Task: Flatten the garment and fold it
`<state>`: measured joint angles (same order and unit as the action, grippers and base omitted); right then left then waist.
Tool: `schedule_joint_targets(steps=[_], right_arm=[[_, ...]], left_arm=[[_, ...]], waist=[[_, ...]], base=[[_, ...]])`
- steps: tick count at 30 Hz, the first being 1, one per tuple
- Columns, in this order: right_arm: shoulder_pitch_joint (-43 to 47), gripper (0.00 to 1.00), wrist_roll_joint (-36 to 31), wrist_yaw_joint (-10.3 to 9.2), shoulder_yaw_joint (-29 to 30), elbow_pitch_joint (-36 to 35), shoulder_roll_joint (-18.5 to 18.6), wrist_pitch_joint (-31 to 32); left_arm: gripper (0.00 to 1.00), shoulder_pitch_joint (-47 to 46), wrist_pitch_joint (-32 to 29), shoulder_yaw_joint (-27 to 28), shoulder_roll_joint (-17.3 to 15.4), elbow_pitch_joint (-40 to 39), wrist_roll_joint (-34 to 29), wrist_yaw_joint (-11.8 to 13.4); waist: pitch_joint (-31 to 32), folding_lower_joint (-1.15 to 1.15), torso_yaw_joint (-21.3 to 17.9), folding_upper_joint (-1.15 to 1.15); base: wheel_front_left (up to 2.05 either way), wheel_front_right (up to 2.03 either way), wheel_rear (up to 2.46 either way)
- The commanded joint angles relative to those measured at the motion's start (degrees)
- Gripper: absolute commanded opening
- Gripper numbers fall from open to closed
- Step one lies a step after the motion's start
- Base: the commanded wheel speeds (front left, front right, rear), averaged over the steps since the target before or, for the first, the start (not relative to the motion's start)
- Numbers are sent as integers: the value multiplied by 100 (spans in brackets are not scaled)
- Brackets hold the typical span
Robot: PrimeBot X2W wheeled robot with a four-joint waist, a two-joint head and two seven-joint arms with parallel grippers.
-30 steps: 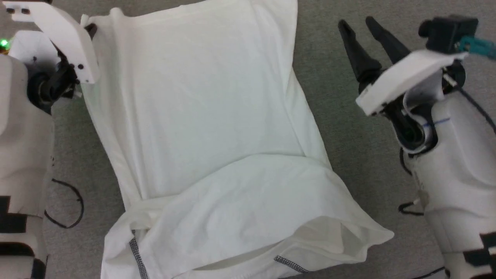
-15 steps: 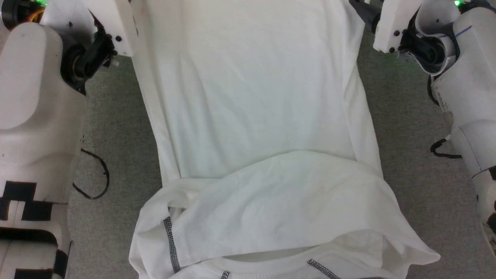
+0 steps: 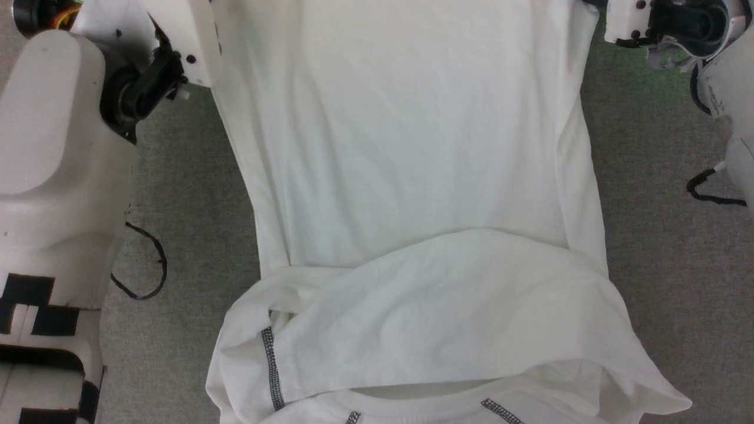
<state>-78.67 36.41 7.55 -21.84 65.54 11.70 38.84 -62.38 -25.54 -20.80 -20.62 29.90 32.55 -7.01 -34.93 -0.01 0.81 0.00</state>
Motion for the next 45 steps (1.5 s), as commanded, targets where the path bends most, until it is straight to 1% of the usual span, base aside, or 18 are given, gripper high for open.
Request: schedule_joint_targets(steps=[1, 3, 6, 10, 15, 20, 24, 27, 30, 34, 36, 41, 43, 45], right_arm=[[578, 0, 6, -6, -148, 323, -70, 205], [527, 0, 19, -6, -174, 152, 2, -66], [445, 0, -57, -6, -305, -196, 190, -697], [352, 0, -244, -6, -570, -533, 488, -1517], [277, 0, -308, -6, -661, -664, 750, -2483], [264, 0, -257, -6, -708, -769, 928, -3257], [445, 0, -143, -6, -876, -940, 955, -3629], [834, 0, -38, -6, -1197, -1245, 1023, -3750], [1443, 0, 157, -6, -1571, -1697, 1164, -3809], [2336, 0, 486, -6, -1882, -2310, 1429, -3870], [2781, 0, 650, -6, -1961, -2555, 1532, -3861], [3749, 0, 917, -6, -1843, -3059, 1747, -3983], [4095, 0, 997, -6, -1694, -3228, 1811, -4022], [4456, 0, 1023, -6, -1486, -3365, 1869, -4083]], left_arm=[[0, -92, 3, -27, -50, -21, 52, -36], [0, -96, 42, -42, -79, 8, 70, -38], [0, -109, 227, -24, -132, 82, 48, -37], [0, -125, 715, 79, -225, 220, -69, 74], [0, -84, 1247, 166, -300, 438, -148, 143], [0, -94, 1800, 247, -346, 473, -213, 188], [0, 238, 2152, 377, -379, 275, -135, 271], [0, 813, 2352, 488, -353, -75, 14, 369], [0, 1652, 2446, 588, -351, -542, 180, 518], [0, 2962, 2489, 758, -320, -1385, 447, 827], [0, 3652, 2527, 906, -327, -1841, 586, 1033], [0, 5238, 2431, 1007, -280, -2804, 769, 1494], [0, 5733, 2361, 1004, -227, -3049, 875, 1604], [0, 6121, 2297, 962, -160, -3150, 975, 1663]], waist=[[8, 1, -13, 0], [43, 1, -24, 0], [165, 1, -34, 0], [451, 1, -87, 0], [890, 1, -169, 0], [1250, 1, -228, 0], [1523, 1, -314, 0], [1729, 1, -323, 0], [1955, 1, -338, 0], [2185, 1, -371, 0], [2299, 1, -408, 0], [2517, 1, -441, 0], [2561, 1, -455, 0], [2607, 1, -447, 0]], base=[[0, 0, 0], [0, 0, 0], [0, 0, 0], [0, 0, 0], [0, 0, 0], [0, 0, 0], [0, 0, 0], [0, 0, 0], [0, 0, 0], [0, 0, 0], [0, 0, 0], [0, 0, 0], [0, 0, 0], [0, 0, 0]])
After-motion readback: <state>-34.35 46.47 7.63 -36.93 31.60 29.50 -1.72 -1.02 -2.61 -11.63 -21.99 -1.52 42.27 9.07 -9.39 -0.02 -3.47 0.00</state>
